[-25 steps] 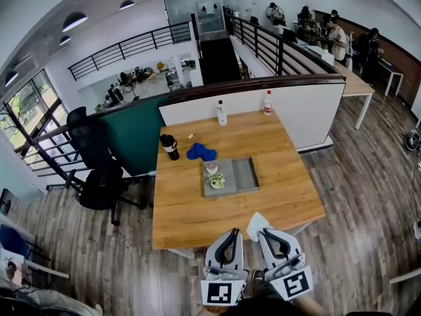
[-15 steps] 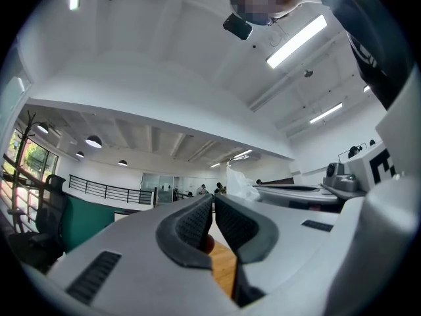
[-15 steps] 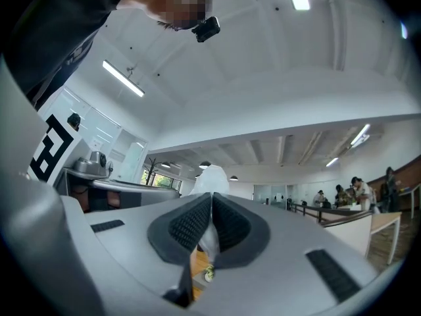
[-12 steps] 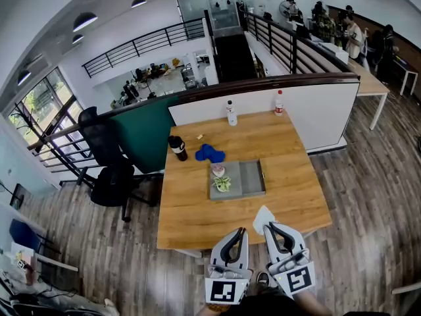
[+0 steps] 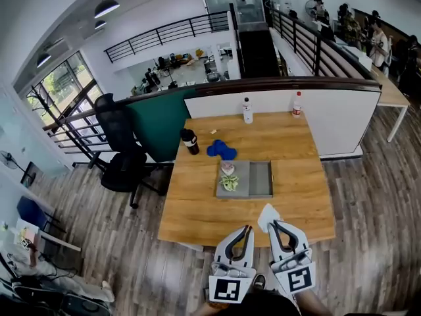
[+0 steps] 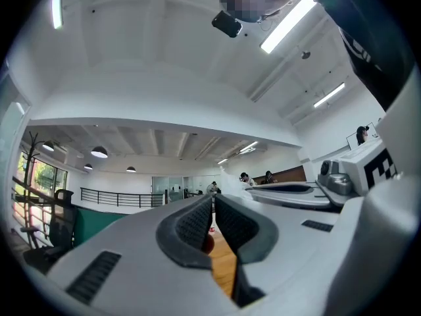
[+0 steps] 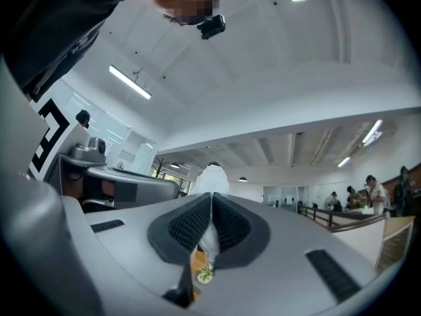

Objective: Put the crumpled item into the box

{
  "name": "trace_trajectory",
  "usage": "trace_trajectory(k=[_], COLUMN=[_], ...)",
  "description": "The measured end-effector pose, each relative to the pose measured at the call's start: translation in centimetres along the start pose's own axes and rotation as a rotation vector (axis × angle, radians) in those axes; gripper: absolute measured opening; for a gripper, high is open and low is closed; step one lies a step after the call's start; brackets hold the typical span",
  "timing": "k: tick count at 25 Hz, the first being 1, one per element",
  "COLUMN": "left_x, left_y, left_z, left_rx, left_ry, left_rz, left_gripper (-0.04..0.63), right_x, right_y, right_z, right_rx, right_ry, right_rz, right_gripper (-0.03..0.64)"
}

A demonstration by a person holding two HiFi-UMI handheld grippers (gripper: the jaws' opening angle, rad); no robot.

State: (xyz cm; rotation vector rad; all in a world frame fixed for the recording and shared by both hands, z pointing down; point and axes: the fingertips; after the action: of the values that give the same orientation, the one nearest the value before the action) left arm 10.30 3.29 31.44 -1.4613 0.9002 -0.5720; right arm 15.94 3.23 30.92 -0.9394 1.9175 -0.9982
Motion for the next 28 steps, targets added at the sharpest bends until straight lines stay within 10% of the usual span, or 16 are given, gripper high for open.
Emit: trace_trajectory(k=[9, 28], left_x=[2.2, 10.9], left_y=[-1.6, -2.8], left_z=[-1.9, -2.6], left_rx=[-0.091, -0.158], left_ry=[0.094, -0.026], left_rz=[0.016, 0.028], left_gripper=[0.032, 0.032], right_x=[1.1, 4.1], right_y=[-3.2, -6.6], right_z=[1.2, 6.3], right_rx=[0.047, 0.016], right_ry=[0.063, 0.007], right_rz=[-0.033, -0.126], right_gripper=[0.014, 0.014])
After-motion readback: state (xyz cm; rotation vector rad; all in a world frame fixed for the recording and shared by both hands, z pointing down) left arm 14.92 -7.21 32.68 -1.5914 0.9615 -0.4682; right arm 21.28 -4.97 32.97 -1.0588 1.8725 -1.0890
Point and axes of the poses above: the fingertips, and each gripper's own axes: x forward along the fingers, z to its right, y out of its top, and after that the axes turned 12 degrees about -x, right-handed
